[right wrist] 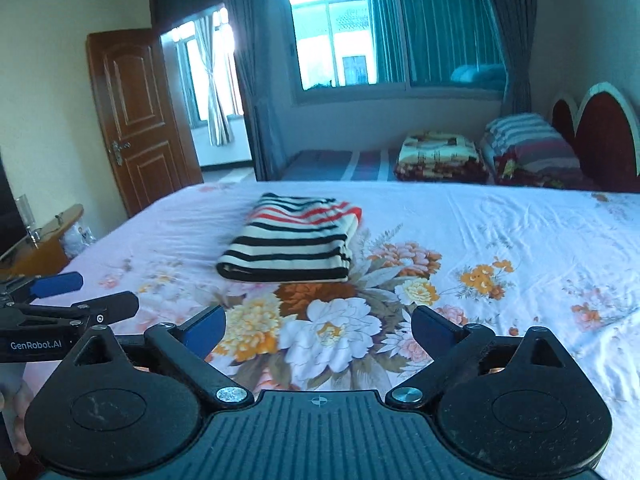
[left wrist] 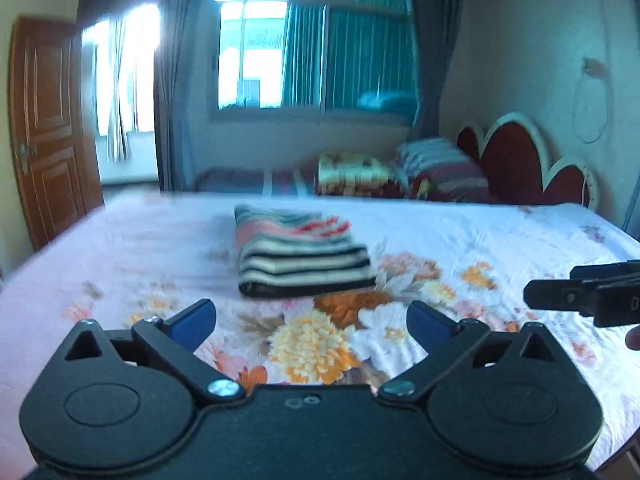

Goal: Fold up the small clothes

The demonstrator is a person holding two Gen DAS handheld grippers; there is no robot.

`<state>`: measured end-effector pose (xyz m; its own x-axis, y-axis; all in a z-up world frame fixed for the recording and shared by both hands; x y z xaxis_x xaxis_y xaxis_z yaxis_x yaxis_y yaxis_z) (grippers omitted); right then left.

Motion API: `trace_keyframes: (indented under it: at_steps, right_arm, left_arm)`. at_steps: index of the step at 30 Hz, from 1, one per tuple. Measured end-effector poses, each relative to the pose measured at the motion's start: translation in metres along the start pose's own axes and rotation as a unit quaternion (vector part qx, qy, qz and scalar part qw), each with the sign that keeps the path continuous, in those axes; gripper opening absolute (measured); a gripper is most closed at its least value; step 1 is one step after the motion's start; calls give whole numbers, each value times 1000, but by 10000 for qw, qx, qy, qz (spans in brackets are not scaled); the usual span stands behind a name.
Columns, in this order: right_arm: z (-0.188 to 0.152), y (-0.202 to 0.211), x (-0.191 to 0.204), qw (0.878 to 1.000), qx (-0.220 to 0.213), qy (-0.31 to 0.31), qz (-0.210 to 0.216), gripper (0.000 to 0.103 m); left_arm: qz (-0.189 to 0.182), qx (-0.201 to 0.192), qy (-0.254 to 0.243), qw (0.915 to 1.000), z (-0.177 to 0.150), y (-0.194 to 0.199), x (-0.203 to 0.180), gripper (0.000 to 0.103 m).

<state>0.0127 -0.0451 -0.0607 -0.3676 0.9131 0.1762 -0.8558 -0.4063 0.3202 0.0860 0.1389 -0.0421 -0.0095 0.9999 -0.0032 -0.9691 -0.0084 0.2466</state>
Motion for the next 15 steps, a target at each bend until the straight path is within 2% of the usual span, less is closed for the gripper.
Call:
trace_keyframes:
  at_steps: [6,15]
  right_arm:
    - [0,43,13,9996,-198,163,-155,100]
    - [1,68,17,9993,-322,61,-177,100]
  left_arm:
    - [64,-239,-19,9997,13,47,-9,102]
    - [54,-159,44,9998,15,70,-8,102]
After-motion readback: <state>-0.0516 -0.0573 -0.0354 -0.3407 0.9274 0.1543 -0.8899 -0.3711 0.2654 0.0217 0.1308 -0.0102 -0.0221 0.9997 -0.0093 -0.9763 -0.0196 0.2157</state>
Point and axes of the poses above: each gripper's, at about its wrist camera, not at the fingertips, and y roughly against the way its jaws point, x to its left, z to its top, the point moved 7 cm from there along -y, roughly the way its jaws point, and after that the axes turned 11 degrees about -x, right-handed, at the moved point
